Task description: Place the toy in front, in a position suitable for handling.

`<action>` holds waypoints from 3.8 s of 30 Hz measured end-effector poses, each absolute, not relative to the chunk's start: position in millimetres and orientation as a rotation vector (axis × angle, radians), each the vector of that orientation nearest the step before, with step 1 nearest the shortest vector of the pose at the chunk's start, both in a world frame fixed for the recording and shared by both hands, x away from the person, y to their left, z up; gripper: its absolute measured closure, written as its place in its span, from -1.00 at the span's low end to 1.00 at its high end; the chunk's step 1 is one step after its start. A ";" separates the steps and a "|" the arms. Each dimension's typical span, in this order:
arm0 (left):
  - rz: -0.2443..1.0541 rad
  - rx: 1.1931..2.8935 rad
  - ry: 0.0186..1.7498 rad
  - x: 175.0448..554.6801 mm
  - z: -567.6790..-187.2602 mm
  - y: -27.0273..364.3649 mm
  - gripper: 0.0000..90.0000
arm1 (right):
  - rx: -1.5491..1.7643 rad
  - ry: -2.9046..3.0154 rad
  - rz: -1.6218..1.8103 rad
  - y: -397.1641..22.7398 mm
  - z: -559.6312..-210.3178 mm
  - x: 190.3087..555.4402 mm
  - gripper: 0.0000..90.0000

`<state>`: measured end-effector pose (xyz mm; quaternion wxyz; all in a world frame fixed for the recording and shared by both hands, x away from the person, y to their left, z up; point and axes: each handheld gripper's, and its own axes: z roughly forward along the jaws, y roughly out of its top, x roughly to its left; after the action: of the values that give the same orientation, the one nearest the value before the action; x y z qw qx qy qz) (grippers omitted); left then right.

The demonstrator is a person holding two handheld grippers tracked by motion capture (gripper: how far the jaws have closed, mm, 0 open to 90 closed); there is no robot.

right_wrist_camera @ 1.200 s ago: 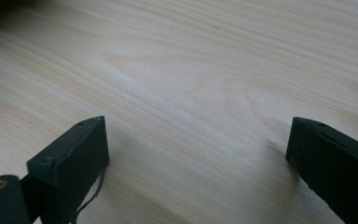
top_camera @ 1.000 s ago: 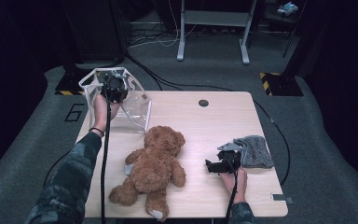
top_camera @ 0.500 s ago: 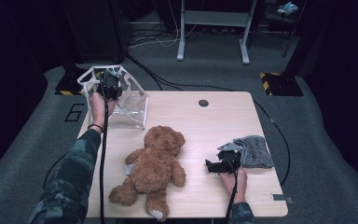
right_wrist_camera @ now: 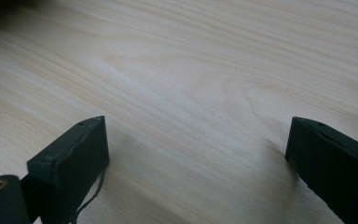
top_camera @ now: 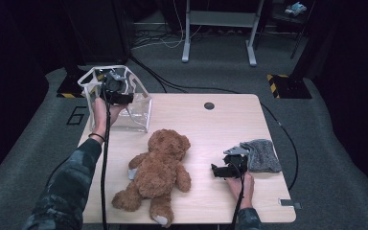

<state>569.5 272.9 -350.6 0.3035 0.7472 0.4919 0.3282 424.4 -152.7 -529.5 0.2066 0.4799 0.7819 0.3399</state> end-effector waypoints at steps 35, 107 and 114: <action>0.878 2.082 1.385 598.8 -373.0 289.0 0.68 | 1.338 2.177 0.947 -152.6 -529.5 424.5 -0.88; 0.588 2.036 1.158 446.5 -392.1 302.3 -0.86 | 1.359 2.188 0.942 -155.2 -527.0 423.7 -0.83; 0.560 2.034 1.147 430.6 -404.0 302.5 -0.87 | 1.383 2.192 0.949 -157.7 -522.1 421.2 -0.83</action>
<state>430.6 302.5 -404.0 0.3616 0.7896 0.4455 0.2175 421.2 -157.7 -522.1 0.1897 0.4919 0.7798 0.3377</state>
